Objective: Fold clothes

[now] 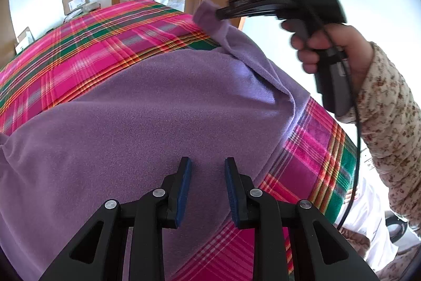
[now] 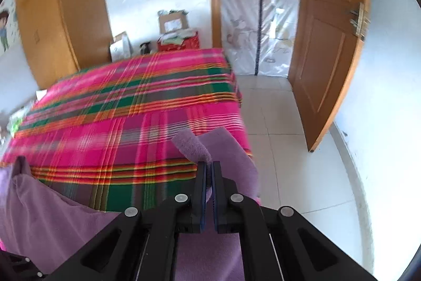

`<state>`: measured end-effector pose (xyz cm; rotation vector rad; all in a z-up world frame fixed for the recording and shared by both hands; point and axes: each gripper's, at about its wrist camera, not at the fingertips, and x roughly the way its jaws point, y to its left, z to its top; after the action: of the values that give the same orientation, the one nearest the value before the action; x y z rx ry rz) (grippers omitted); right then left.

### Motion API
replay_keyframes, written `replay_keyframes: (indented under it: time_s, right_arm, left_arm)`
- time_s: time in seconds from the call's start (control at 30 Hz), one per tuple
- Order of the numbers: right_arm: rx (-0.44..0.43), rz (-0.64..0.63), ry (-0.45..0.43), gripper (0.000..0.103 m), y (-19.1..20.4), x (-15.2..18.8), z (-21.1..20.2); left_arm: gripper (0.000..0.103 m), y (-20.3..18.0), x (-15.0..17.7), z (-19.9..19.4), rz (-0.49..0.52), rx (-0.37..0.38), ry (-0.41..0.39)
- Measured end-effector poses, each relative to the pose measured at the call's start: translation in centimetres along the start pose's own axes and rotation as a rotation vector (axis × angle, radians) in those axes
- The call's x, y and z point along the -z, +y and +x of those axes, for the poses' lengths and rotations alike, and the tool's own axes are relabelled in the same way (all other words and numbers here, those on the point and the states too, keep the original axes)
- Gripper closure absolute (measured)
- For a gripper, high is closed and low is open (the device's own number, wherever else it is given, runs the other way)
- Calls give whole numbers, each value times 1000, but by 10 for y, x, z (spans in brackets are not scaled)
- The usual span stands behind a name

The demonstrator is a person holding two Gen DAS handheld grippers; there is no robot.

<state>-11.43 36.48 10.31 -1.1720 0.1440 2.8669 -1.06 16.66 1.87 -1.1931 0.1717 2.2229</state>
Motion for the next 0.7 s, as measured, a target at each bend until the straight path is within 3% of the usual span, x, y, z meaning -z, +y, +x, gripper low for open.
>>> replay_keyframes:
  time_s: [0.2, 0.57, 0.7]
  right_arm:
    - [25, 101, -88, 99, -38, 12, -37]
    - [69, 311, -88, 99, -103, 44, -43]
    - [79, 380, -106, 99, -121, 53, -48]
  left_arm:
    - [76, 1, 0, -1, -3, 8, 2]
    - [76, -1, -1, 0, 3, -4, 10]
    - [76, -11, -1, 0, 54, -15, 16]
